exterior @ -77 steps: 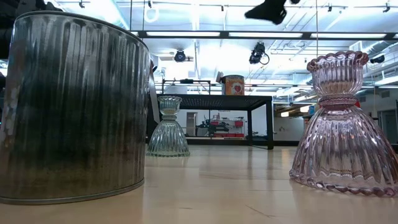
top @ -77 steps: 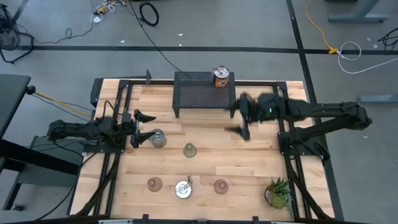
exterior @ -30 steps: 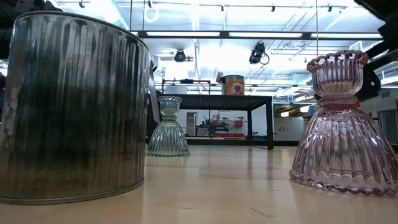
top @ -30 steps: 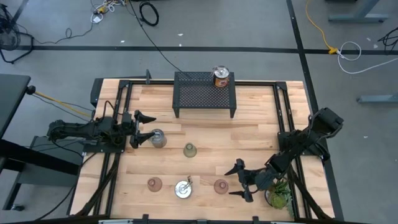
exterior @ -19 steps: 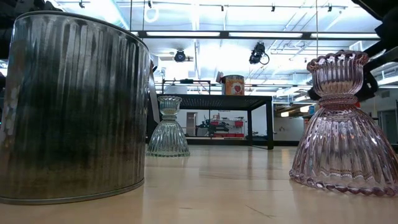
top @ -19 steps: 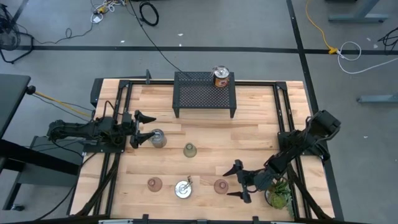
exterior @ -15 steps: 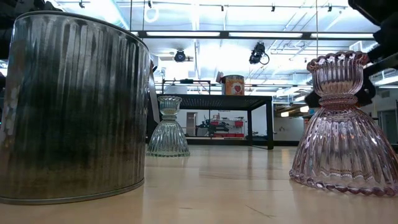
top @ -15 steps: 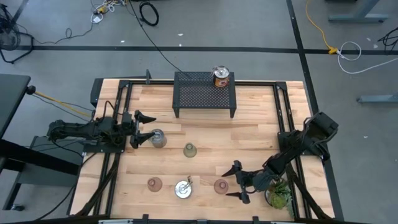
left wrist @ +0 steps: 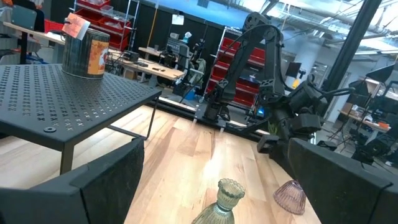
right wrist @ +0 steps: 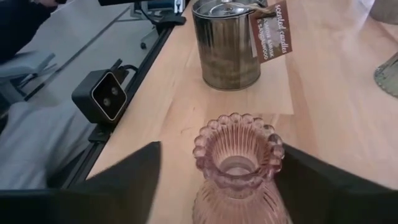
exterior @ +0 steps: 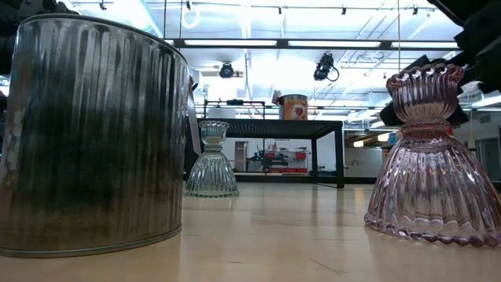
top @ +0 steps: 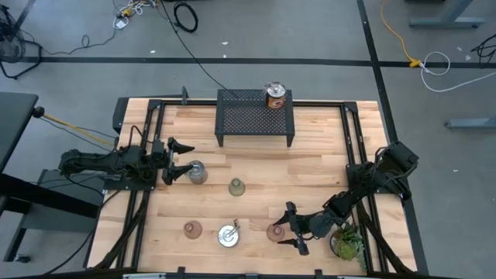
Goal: Pick & Place candle stick holders
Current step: Put the right pink candle holder on the shelf
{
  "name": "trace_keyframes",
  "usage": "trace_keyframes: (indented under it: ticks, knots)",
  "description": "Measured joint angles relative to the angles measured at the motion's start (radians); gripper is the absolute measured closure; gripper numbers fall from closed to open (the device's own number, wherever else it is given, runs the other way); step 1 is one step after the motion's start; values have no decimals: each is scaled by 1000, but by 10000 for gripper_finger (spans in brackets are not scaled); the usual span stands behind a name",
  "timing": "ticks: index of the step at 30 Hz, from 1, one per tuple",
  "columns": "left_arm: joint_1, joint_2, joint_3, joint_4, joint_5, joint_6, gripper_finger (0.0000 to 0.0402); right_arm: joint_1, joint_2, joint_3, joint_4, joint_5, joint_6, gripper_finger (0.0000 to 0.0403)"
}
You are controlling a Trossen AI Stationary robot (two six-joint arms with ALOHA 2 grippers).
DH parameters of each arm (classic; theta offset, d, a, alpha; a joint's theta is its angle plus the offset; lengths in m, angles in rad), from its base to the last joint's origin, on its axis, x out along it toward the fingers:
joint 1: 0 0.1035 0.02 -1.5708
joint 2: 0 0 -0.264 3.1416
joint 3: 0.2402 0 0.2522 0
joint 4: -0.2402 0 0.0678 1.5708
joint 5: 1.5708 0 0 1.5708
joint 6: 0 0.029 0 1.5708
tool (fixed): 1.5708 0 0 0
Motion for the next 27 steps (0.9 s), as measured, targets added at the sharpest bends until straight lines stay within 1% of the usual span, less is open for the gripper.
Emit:
trace_keyframes:
  ticks: [2,6,7,15,19,22,25,27]
  knots:
    - [0,0,0,0,0,0,3,-5,0,0,0,-17,0,172]
    - [0,0,0,0,0,0,3,-7,0,0,4,-17,0,274]
    - [0,0,0,0,0,0,3,-6,0,1,4,-15,-8,286]
    - [0,0,0,0,0,0,3,-6,0,1,8,-2,-27,286]
    - [0,0,0,0,0,0,3,-22,-17,8,18,1,-75,286]
    - [0,0,0,0,0,0,3,-37,-65,23,-9,-4,-119,286]
    - [0,0,0,0,0,0,3,-58,-153,33,-110,-3,-171,286]
    - [0,0,0,0,0,0,3,-75,-235,37,-184,14,-208,286]
